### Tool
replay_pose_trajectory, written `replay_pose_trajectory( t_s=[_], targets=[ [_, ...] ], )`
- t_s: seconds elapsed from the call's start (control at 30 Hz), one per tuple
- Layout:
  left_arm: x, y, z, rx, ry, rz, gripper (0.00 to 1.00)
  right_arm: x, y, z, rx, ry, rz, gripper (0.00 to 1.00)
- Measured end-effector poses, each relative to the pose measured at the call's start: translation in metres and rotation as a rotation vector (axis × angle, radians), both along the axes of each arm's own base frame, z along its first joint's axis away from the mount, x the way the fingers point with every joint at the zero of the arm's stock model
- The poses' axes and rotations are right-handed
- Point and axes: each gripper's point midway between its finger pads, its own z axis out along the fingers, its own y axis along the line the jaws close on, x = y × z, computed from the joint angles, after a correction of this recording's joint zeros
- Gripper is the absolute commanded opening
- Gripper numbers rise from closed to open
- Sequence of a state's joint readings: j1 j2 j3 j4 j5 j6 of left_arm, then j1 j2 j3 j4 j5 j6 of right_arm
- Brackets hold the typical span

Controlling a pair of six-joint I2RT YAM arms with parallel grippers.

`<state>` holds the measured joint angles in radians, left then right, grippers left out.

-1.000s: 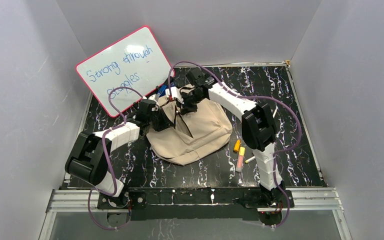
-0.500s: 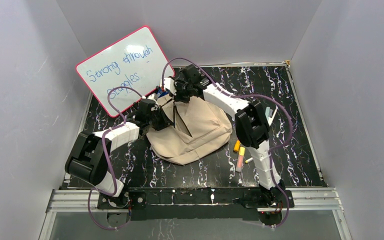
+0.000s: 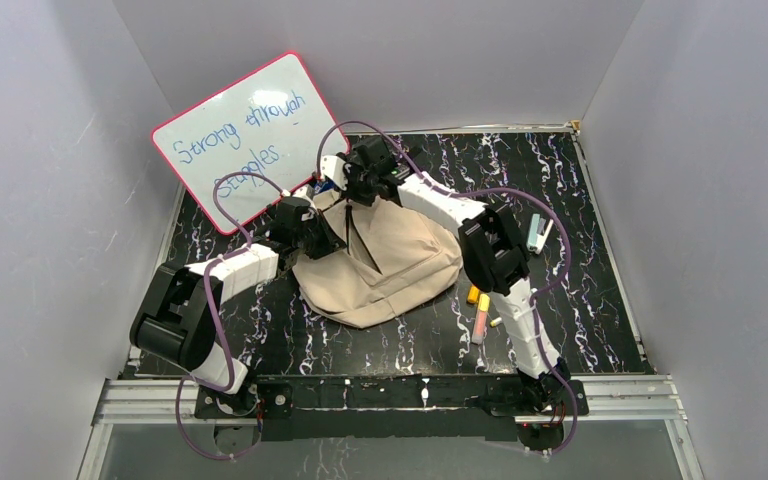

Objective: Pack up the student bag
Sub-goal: Adjust the student bag at the center of the board.

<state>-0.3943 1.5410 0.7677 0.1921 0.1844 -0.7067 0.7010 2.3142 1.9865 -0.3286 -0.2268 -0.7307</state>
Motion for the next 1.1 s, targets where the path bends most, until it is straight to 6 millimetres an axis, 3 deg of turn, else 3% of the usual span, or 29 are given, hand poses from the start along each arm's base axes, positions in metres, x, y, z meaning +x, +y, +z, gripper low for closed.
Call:
replay_pose_trajectory(
  t_s=[0.07, 0.1, 0.23, 0.37, 0.5, 0.57, 0.7, 0.87, 1.1],
  targets=[
    [0.001, 0.0, 0.001, 0.001, -0.005, 0.003, 0.0, 0.002, 0.0, 0.001, 0.003, -0.004, -0.017, 0.39],
    [0.001, 0.0, 0.001, 0.001, -0.006, 0.003, 0.0, 0.005, 0.001, 0.002, 0.008, -0.016, -0.03, 0.46],
    [-0.002, 0.001, -0.001, 0.006, 0.007, 0.002, 0.0, 0.018, -0.01, 0.013, 0.04, -0.071, -0.106, 0.58],
    [-0.002, 0.001, 0.0, 0.006, 0.007, 0.002, 0.0, 0.004, -0.035, 0.033, 0.091, -0.037, -0.198, 0.66],
    [-0.002, 0.001, -0.001, 0.005, 0.01, 0.006, 0.0, -0.016, -0.054, 0.074, 0.203, 0.018, -0.335, 0.98],
    [-0.002, 0.001, 0.0, 0.001, 0.012, 0.009, 0.0, -0.025, -0.06, 0.097, 0.267, 0.062, -0.405, 0.99],
    [-0.002, 0.001, 0.0, -0.005, 0.014, 0.012, 0.0, -0.042, -0.07, 0.117, 0.321, 0.157, -0.5, 0.99],
    [-0.002, -0.001, 0.001, -0.014, 0.014, 0.009, 0.0, -0.079, -0.091, 0.093, 0.313, 0.267, -0.548, 0.99],
    [-0.002, -0.001, 0.001, -0.019, 0.014, 0.009, 0.0, -0.09, -0.1, 0.065, 0.222, 0.343, -0.593, 0.99]
  ],
)
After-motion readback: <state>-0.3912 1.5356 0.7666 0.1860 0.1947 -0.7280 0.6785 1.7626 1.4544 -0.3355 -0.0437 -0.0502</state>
